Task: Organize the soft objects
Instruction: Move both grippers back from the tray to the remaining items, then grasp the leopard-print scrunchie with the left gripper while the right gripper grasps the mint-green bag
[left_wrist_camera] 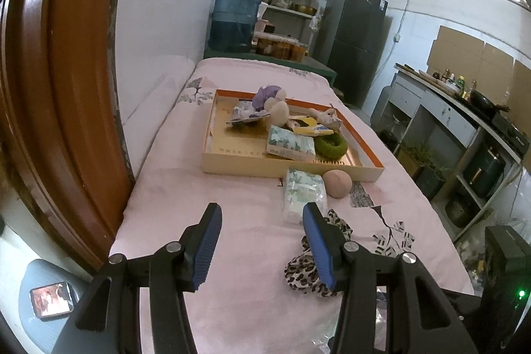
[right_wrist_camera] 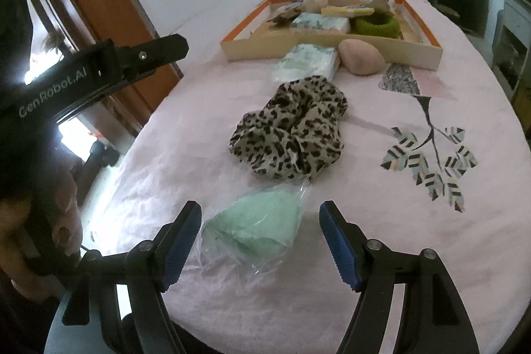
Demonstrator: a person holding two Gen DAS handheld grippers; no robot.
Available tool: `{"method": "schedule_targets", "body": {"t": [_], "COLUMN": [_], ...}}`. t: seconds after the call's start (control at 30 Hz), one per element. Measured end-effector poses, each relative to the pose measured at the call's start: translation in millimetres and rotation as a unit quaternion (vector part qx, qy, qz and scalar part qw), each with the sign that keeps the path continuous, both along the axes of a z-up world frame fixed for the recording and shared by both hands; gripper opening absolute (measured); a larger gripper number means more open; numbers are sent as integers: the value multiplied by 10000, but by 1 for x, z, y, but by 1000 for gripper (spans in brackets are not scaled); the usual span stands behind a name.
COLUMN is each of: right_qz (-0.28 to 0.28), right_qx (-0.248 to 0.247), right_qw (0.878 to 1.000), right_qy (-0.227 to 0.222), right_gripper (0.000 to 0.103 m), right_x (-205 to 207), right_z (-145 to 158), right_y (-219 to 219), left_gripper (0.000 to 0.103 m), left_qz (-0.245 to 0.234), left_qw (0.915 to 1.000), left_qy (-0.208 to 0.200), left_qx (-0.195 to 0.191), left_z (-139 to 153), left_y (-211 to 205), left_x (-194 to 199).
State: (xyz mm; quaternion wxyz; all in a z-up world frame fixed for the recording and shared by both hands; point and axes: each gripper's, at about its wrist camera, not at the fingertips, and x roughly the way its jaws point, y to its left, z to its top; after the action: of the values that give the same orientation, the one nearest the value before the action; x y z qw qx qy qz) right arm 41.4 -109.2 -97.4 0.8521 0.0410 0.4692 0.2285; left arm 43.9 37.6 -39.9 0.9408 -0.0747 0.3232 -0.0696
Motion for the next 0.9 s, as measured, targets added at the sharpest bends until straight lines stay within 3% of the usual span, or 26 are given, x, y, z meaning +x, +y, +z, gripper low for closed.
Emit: {"method": "schedule_targets", "body": {"t": [0.23,0.3,0.4,0.7,0.9], "right_qz": [68,75,77,84,-344], "right_qx": [-114,-138,-129,102,185], "right_qw": [9999,9999,9999,9998,9992], "right_qy": [-45,-52,-29,-126,-75], "right_gripper": [75,58,54,54,54], "right_x": [0,-1,-3,-17,-23], "right_z": [-6,-7,-7,11,12], "right_y": [5,5,5,-15,-49], "left_gripper": [51,51,51,51,51], "left_qz": [-87,-123,-211,-1099,-1299], "left_qw": [9999,9999,9997,9925,9880], "left_qy": [78,107,152,525,839], "left_qx": [-30,-31,-42,-133,-49], "left_z": [-8,-10,-13,-34,-58], "left_y": [-3,-5,-9,-44,-71], "left_x": [4,6,7,19,29]}}
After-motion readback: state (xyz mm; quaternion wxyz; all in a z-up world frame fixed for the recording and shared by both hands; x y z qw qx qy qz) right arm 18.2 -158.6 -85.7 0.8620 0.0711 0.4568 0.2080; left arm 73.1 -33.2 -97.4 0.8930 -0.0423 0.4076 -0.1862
